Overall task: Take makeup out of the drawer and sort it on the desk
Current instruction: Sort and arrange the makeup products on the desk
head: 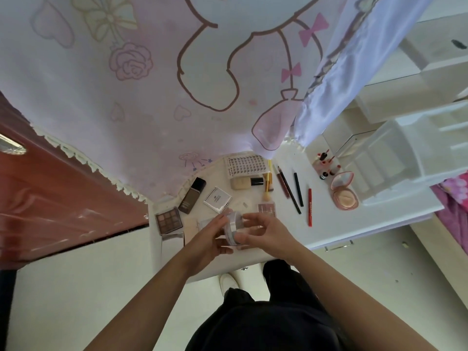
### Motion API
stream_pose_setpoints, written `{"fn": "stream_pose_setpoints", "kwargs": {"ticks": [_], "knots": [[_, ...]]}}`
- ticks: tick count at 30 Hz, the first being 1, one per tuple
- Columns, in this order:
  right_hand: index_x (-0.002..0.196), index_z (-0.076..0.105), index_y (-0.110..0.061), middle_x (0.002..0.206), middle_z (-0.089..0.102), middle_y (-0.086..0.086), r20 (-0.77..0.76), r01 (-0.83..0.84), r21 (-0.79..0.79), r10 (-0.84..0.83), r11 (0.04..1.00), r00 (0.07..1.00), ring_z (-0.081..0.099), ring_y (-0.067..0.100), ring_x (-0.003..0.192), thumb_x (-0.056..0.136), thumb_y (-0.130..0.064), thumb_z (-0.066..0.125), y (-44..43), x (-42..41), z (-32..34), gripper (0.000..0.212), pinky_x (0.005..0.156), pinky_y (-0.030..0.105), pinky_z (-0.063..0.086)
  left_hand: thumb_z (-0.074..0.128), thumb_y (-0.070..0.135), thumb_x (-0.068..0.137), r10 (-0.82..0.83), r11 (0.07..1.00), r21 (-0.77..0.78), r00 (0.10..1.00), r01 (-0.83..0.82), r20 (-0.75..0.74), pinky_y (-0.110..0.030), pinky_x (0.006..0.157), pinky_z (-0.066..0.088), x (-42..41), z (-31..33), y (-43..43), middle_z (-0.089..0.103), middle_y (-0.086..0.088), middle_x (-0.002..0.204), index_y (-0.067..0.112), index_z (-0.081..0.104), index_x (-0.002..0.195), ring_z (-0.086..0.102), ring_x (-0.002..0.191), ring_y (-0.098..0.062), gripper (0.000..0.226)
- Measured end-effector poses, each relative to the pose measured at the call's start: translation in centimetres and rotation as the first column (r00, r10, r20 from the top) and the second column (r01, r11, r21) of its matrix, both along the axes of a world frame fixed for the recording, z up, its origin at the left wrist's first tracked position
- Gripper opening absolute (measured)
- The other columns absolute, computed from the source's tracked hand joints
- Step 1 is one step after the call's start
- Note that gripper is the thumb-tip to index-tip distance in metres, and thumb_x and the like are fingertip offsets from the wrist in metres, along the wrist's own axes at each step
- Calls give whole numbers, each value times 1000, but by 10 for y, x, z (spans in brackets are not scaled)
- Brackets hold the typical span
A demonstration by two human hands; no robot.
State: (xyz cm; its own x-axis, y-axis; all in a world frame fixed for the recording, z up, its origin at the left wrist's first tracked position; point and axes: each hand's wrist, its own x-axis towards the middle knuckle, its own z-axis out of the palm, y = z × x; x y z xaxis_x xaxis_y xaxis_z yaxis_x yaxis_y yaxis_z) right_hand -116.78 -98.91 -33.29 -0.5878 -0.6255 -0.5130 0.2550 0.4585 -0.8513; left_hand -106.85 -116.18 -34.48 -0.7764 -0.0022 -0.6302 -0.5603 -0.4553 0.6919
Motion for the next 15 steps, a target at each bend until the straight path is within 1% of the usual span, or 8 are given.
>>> {"fn": "stream_pose_setpoints", "kwargs": {"ticks": [2,5,6,8,10,12,14,15], "knots": [[134,57,-27,108,69,-12,-100,-51,35,55,998,994,69,3,92,71,-43,88,-2,2,-2,72,78,17,56,43,53,100,-40,999,-11,999,40,10,-39,82,48,1,-1,0,61,-18,129,33,55,135,61,102,-28,42],[127,63,-31,102,69,-11,-273,-118,71,133,990,953,67,5,90,65,-54,86,-4,5,-5,70,83,24,58,41,58,99,-24,1000,19,999,24,29,-33,72,45,4,-4,4,63,-23,115,22,59,132,60,85,-21,52],[128,62,-31,104,66,-13,-331,-144,92,167,985,929,65,5,91,64,-55,86,-4,6,-5,73,82,22,57,40,57,99,0,999,40,999,-2,41,-31,67,42,5,-6,5,61,-23,107,17,61,131,58,77,-18,55],[134,55,-30,113,57,-13,-447,-233,145,274,961,852,59,2,98,63,-53,86,-6,5,-4,80,82,15,52,37,55,100,40,996,82,996,-46,76,-30,59,39,7,-12,6,57,-21,102,9,62,129,52,68,-17,60],[138,49,-32,120,49,-12,-461,-307,166,349,937,816,53,1,106,65,-45,86,-7,4,-3,83,82,6,47,38,55,99,61,990,125,994,-72,93,-30,57,38,8,-16,6,57,-21,104,7,60,130,52,68,-18,61],[141,43,-34,126,43,-11,-408,-331,164,369,929,835,50,1,111,67,-44,87,-7,2,-3,87,82,5,46,41,56,98,67,982,169,994,-81,87,-32,62,40,8,-18,6,60,-20,112,10,61,131,56,75,-21,60],[145,39,-34,129,43,-12,-354,-309,200,363,930,862,53,2,110,66,-61,83,-8,2,-3,94,85,12,50,39,56,99,67,979,189,994,-82,82,-34,69,43,7,-17,6,64,-16,118,14,62,131,61,82,-22,57],[144,40,-33,129,47,-12,-345,-286,237,356,928,869,56,2,106,66,-71,77,-9,1,-2,94,87,17,52,40,57,98,60,983,171,995,-73,80,-33,69,42,6,-17,6,65,-17,115,14,63,130,60,80,-22,58]]}}
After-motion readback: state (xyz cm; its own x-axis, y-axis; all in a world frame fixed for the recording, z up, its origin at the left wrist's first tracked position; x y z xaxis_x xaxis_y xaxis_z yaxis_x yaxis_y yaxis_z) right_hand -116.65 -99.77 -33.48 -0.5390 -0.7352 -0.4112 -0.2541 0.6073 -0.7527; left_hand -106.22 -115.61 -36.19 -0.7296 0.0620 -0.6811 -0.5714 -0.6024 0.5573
